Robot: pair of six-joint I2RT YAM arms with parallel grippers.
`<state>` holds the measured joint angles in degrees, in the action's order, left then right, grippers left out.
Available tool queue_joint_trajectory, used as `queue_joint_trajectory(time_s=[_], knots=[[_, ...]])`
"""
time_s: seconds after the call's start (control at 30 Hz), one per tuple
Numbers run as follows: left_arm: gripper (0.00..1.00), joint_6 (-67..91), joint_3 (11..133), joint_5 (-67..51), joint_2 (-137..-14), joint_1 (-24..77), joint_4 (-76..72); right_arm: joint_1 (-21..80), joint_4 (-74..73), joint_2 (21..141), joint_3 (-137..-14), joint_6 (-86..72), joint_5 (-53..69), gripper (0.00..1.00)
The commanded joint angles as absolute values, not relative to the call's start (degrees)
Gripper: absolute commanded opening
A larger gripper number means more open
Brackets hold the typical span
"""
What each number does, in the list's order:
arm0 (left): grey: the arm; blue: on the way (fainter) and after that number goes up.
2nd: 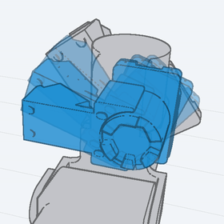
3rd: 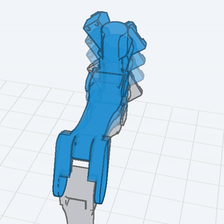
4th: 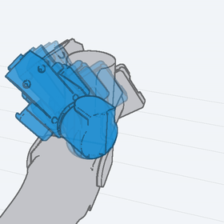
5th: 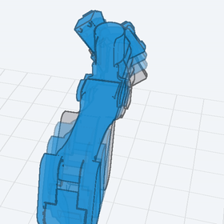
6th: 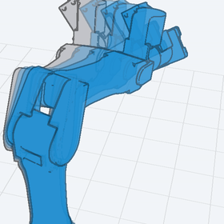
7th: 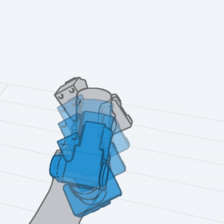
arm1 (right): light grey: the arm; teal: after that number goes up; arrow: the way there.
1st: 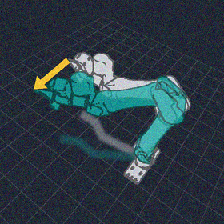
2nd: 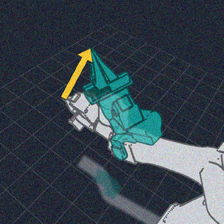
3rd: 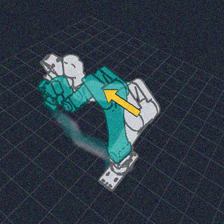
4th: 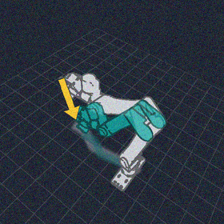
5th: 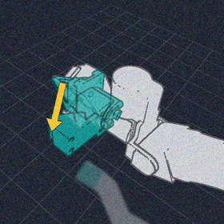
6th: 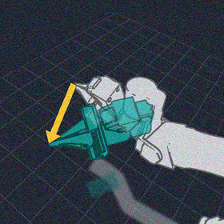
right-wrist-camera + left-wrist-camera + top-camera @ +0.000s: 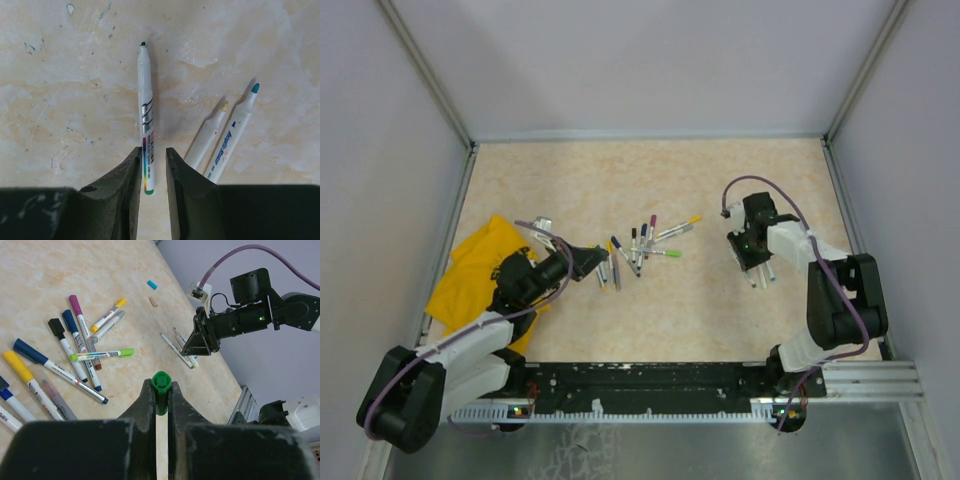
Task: Open the pen caps
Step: Place the pen at the center of the board, then place the pen cap at the center of the board.
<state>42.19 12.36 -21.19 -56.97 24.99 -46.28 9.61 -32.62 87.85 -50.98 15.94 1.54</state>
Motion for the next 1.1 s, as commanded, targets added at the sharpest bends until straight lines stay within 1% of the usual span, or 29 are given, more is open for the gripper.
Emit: queue_joint_trajectory(time_s=[0.0,0.23,0.37,0.5,0.73,0.87,1.07], knots=[[0.00,43.6,11.8,-23.6,-58.1,24.9,-49.1,9.4,-32.3,86.8,-52.2,16.1,1.3,0.26],[0.00,45.8,12.0,-26.6,-62.1,25.2,-52.1,9.4,-32.1,83.1,-52.4,17.1,3.5,0.26],[0.00,46.1,12.3,-26.1,-64.4,27.0,-53.5,9.3,-32.0,80.8,-52.5,18.0,5.0,0.26],[0.00,44.9,13.5,-23.5,-66.0,31.2,-53.0,9.1,-32.5,78.5,-52.6,20.3,8.0,0.26],[0.00,41.0,17.9,-14.8,-69.6,41.0,-49.3,8.4,-32.2,72.9,-52.2,22.1,12.3,0.24],[0.00,40.7,20.6,-12.7,-73.9,44.9,-49.9,8.1,-31.4,70.9,-51.9,22.2,13.1,0.24],[0.00,40.9,26.1,-12.1,-83.8,49.2,-52.8,7.8,-31.1,70.4,-51.7,22.2,13.4,0.23]])
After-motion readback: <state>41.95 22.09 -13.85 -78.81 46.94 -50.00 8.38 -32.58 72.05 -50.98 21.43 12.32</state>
